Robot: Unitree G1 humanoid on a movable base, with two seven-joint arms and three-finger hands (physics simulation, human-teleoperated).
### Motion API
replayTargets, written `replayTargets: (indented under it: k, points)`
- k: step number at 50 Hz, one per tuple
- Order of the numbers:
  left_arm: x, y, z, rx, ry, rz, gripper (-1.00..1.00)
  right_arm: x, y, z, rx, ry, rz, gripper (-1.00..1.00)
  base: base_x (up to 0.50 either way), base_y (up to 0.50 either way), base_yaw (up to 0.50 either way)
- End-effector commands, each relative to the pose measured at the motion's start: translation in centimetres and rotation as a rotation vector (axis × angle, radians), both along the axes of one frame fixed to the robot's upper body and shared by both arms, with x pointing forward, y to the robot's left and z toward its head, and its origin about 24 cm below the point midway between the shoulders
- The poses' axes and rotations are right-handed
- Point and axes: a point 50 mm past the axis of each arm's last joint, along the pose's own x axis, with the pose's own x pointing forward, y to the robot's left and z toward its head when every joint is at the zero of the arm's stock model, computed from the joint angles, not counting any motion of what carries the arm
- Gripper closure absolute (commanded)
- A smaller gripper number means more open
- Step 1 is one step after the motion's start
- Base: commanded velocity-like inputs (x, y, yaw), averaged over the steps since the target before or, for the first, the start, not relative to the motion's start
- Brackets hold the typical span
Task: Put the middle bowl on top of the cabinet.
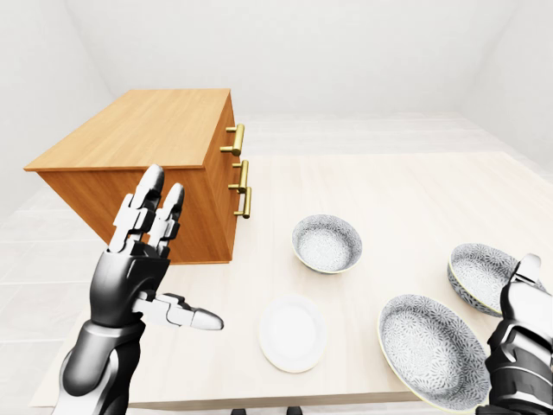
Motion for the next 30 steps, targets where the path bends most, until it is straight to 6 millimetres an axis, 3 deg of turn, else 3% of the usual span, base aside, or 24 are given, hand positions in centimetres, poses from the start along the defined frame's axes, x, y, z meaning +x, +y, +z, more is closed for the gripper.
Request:
replayTargets:
  k: [1,30]
  points:
    - [-0.1,0.0,0.1,0.001,-0.003,0.002,-1.00,0.2,-0.4,0.0,0.029,0.021,-0.041,-1.00,0.00,0.00,0.00]
    - [-0.1,-0.2,0.0,0.003,0.001,-0.002,-1.00,1.4,0.5,-0.3,0.028,0.052,0.001,-1.00,0.00,0.00,0.00]
